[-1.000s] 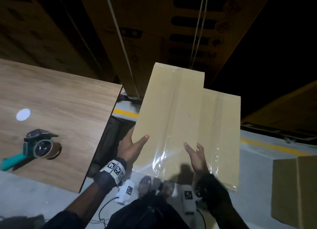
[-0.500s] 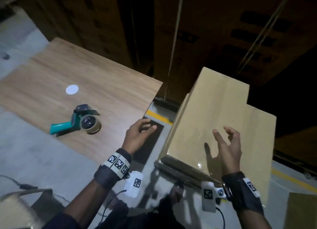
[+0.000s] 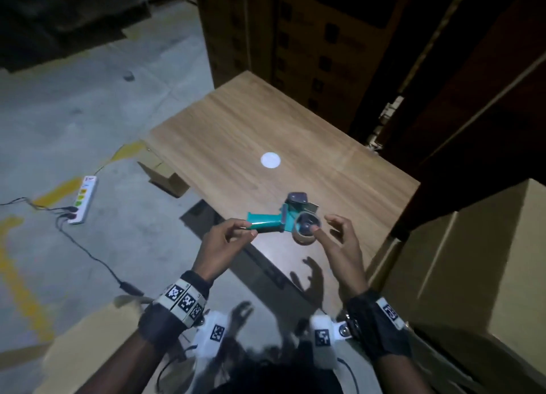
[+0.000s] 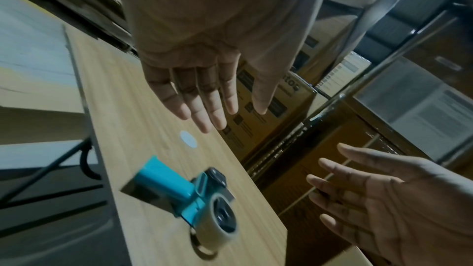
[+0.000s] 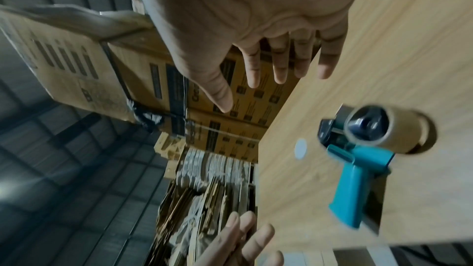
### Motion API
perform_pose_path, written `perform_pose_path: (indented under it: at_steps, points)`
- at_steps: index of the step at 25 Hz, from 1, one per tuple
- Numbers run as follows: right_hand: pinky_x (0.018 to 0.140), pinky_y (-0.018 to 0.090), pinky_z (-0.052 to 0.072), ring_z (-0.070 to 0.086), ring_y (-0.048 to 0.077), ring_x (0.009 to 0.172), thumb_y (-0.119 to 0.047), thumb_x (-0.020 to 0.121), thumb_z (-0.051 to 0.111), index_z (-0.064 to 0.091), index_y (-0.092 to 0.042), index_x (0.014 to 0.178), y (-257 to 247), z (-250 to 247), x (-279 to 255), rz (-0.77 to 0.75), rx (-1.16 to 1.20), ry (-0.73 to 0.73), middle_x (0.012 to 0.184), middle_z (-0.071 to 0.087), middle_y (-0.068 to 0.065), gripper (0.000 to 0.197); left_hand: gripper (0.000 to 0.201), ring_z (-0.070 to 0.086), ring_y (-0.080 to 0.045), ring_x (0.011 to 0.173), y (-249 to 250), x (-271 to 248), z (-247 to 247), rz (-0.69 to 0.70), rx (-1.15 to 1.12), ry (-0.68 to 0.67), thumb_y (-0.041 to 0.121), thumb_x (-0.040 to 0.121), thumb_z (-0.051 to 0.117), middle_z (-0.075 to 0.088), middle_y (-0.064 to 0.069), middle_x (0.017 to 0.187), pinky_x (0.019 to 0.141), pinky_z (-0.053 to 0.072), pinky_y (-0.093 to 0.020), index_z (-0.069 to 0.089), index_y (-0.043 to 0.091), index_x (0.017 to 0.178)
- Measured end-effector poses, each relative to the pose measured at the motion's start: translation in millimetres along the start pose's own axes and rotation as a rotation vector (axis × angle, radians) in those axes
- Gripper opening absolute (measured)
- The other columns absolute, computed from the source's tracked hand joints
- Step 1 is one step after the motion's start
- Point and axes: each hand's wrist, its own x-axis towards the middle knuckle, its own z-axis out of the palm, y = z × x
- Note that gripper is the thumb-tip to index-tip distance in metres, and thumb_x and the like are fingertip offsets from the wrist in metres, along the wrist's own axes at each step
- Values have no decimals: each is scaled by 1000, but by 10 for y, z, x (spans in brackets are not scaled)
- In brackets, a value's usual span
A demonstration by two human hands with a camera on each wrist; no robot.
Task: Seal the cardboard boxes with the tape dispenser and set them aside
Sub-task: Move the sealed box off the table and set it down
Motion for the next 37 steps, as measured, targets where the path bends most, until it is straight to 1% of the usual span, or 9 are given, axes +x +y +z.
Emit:
perform_pose_path:
  at_steps: [3, 8, 12, 14, 16, 19, 24, 28, 37]
  points:
    - [60, 9, 48, 58, 12, 108, -20, 92, 75, 63, -22, 117, -218, 889, 162, 34, 59, -103, 125, 61, 0, 28, 16, 70, -3, 92, -89, 240, -665, -1, -25, 84, 22, 89, 79, 78, 2, 97, 74, 48, -6, 77, 16, 104]
    - [63, 7, 46, 53, 16, 121, -26, 93, 75, 61, -21, 119, -508, 2099, 713, 34, 10, -251, 130, 59, -7, 30, 14, 69, 4, 89, -198, 850, -1513, -26, -25, 157, 25, 90, 79, 77, 9, 94, 75, 49, -6, 77, 18, 102]
    - [60, 5, 45, 54, 16, 120, -28, 92, 76, 62, -23, 116, -678, 3088, 1339, 42, 36, -322, 129, 60, -8, 28, 15, 72, -3, 91, -242, 1642, -2176, -49, 11, 200, 30, 88, 81, 78, 9, 92, 85, 56, -22, 78, 22, 100]
    - [63, 9, 49, 57, 17, 120, -34, 91, 77, 63, -28, 114, -801, 3572, 1714, 50, 46, -349, 126, 62, -11, 28, 14, 72, -5, 91, -183, 2115, -2540, -62, 50, 204, 30, 88, 81, 78, 7, 91, 86, 58, -27, 78, 22, 99]
    - [80, 27, 58, 59, 15, 118, -42, 89, 78, 63, -32, 112, -996, 4051, 2109, 95, 65, -337, 122, 63, -15, 29, 14, 71, -7, 90, -60, 2610, -2947, -80, 85, 196, 31, 88, 81, 78, 6, 91, 86, 57, -29, 78, 23, 99]
    - [92, 50, 57, 62, 12, 113, -48, 84, 79, 65, -37, 109, -1306, 4653, 2609, 90, 71, -351, 116, 64, -19, 31, 13, 71, -4, 86, 108, 3284, -3456, -55, 111, 182, 31, 89, 79, 77, 6, 91, 77, 51, -18, 77, 23, 100]
    - [72, 12, 52, 62, -2, 97, -35, 90, 77, 65, -25, 113, -1716, 5613, 3275, 111, -3, -410, 113, 67, -11, 28, 16, 71, -9, 86, 96, 4199, -4288, -122, 28, 193, 33, 87, 81, 77, 2, 92, 82, 52, -23, 78, 23, 99]
    - [95, 33, 50, 61, 7, 112, -43, 87, 78, 66, -30, 110, -1788, 6595, 3908, 195, -30, -415, 118, 66, -11, 29, 39, 74, -20, 84, -86, 5154, -5105, -165, 2, 173, 50, 71, 79, 78, -5, 87, 84, 56, -34, 79, 22, 97]
    - [80, 34, 52, 62, 15, 105, -37, 92, 73, 65, -16, 118, -1558, 8504, 5166, 636, 17, -170, 115, 66, -4, 35, 39, 73, -33, 84, -1107, 7494, -6891, -336, 111, -10, 63, 54, 79, 78, -10, 91, 85, 59, -56, 79, 29, 72]
